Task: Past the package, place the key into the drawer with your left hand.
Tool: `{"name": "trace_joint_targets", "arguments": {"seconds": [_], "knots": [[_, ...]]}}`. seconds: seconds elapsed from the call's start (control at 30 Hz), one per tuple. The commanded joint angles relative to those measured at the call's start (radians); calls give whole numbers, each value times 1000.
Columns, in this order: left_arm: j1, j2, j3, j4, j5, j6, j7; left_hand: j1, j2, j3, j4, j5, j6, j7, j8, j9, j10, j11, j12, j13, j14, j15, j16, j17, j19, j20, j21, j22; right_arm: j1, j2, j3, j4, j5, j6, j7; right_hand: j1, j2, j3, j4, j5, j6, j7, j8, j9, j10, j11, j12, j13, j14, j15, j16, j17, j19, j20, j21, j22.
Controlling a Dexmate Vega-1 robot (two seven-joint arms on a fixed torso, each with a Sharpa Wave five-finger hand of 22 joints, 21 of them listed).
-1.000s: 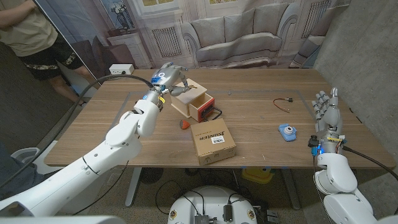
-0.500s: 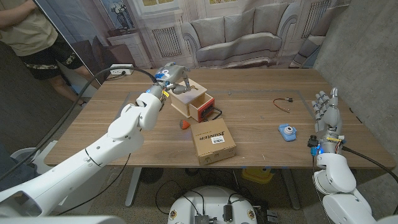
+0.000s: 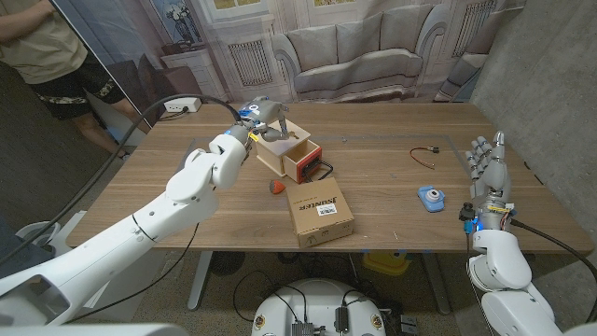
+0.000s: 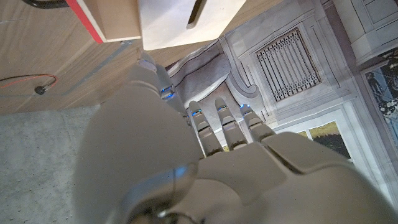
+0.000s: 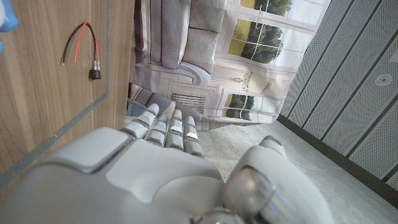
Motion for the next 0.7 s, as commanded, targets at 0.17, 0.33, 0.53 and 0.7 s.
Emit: {"name": "trace_joint_targets", "arguments": {"seconds": [0.17,0.33,0.53,0.7], "knots": [[-57,-15,44,35,-2,-27,-59,0,-3,2,3,2,-4,2,11,2,-8,-1,-1,3,-5,-92,-1,2,-11,2,-2,3,-11,6,1,-7,-7,12,-5,1,4,-6,2,5,5,-6,0,2,4,-2,3,6,7,-4,2,4,11,-1,-3,5],[-72,-22,60,38,11,-29,-80,0,-3,2,3,2,-3,1,11,2,-9,-1,-1,3,-7,-92,-1,2,-12,2,-2,3,-18,10,3,-5,-6,21,-3,1,5,-7,2,5,5,-6,0,2,5,-3,3,6,8,-2,2,4,11,-1,-3,5],[-91,-32,78,52,21,-28,-114,0,-3,2,3,2,-1,-1,13,2,-15,0,-2,3,-12,-90,-2,2,-16,0,-3,3,-24,12,5,-6,-6,21,-3,1,5,-7,2,6,6,-6,1,2,4,0,3,6,8,-1,2,4,11,-1,-3,5],[-98,-41,88,65,31,-28,-118,1,-3,2,2,2,-1,-2,13,0,-20,-1,-3,3,-14,-88,-2,2,-22,0,-4,3,-29,13,5,-8,-6,21,-3,2,6,-8,2,6,6,-5,1,2,4,2,3,6,7,2,2,4,11,1,-3,5]]}}
